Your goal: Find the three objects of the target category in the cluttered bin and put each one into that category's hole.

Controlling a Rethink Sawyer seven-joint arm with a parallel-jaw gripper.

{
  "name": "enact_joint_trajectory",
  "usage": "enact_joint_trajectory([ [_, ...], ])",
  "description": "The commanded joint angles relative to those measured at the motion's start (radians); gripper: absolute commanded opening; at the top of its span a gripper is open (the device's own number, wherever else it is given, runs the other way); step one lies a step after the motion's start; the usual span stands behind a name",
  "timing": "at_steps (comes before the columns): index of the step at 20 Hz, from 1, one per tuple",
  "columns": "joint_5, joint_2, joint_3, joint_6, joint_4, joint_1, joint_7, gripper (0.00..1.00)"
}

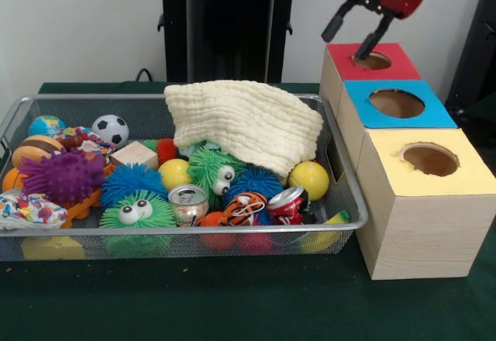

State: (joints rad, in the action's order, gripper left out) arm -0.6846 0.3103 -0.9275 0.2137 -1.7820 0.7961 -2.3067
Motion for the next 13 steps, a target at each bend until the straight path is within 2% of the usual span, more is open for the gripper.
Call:
enact_joint_trajectory([
  [1, 0.149, 0.194, 0.081, 0.061, -0.095, -0.09, 0.05, 1.0],
  [4, 0.267, 0.398, 0.197, -0.082, -0.207, -0.208, 0.129, 1.0],
  [5, 0.306, 0.441, 0.216, -0.092, -0.225, -0.237, 0.147, 1.0],
  [7, 0.37, 0.479, 0.236, -0.084, -0.226, -0.272, 0.141, 1.0],
  [12, 0.462, 0.496, 0.26, -0.077, -0.201, -0.307, 0.081, 1.0],
  [13, 0.505, 0.504, 0.267, -0.054, -0.189, -0.321, 0.056, 0.0],
])
